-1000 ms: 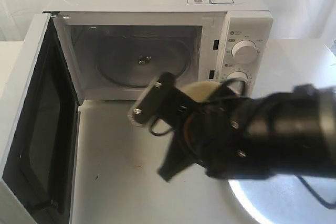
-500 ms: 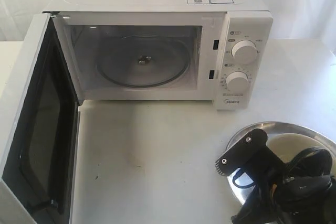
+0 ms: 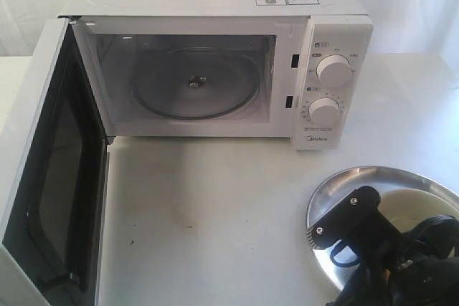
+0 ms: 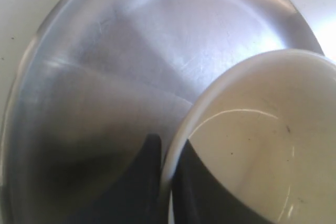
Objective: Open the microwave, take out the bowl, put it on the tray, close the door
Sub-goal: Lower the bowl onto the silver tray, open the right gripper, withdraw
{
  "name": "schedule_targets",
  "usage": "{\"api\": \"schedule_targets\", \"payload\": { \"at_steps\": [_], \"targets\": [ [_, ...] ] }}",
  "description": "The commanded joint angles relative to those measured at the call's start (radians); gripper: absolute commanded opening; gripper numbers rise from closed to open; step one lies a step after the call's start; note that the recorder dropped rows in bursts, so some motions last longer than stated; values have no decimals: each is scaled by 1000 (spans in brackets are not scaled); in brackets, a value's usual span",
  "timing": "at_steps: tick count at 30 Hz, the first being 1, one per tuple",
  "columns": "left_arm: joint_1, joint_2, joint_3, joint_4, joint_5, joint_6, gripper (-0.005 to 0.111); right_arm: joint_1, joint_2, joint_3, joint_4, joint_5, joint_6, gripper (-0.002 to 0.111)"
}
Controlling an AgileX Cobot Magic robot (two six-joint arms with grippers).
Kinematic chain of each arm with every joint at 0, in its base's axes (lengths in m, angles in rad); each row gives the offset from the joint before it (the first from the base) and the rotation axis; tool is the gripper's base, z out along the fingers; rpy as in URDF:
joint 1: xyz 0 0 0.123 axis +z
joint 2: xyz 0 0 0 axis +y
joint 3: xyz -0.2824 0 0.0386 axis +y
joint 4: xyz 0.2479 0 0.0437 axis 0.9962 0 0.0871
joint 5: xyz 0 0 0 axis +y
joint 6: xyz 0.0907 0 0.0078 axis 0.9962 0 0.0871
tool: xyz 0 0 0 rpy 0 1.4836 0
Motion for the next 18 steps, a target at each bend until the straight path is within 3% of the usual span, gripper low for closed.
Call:
{"api": "schedule_targets", "payload": {
  "at_steps": [1,6,9,14,18],
  "targets": [
    [-1,-2,-3,-8,-4,0,0,-4,-7,18,-42,4,59,0],
    [-1,-2,-3,-8,-4,0,0,-4,-7,18,-111,14,155,1],
    [-1,-2,-3,-8,-4,0,0,-4,-7,18,-119,10,176,12],
    [-1,-2,-3,-8,-4,0,0,-4,-7,18,-122,14,192,38],
    [-1,-2,-3,-8,-4,0,0,0,-11,18,-227,7,325,42]
  ]
}}
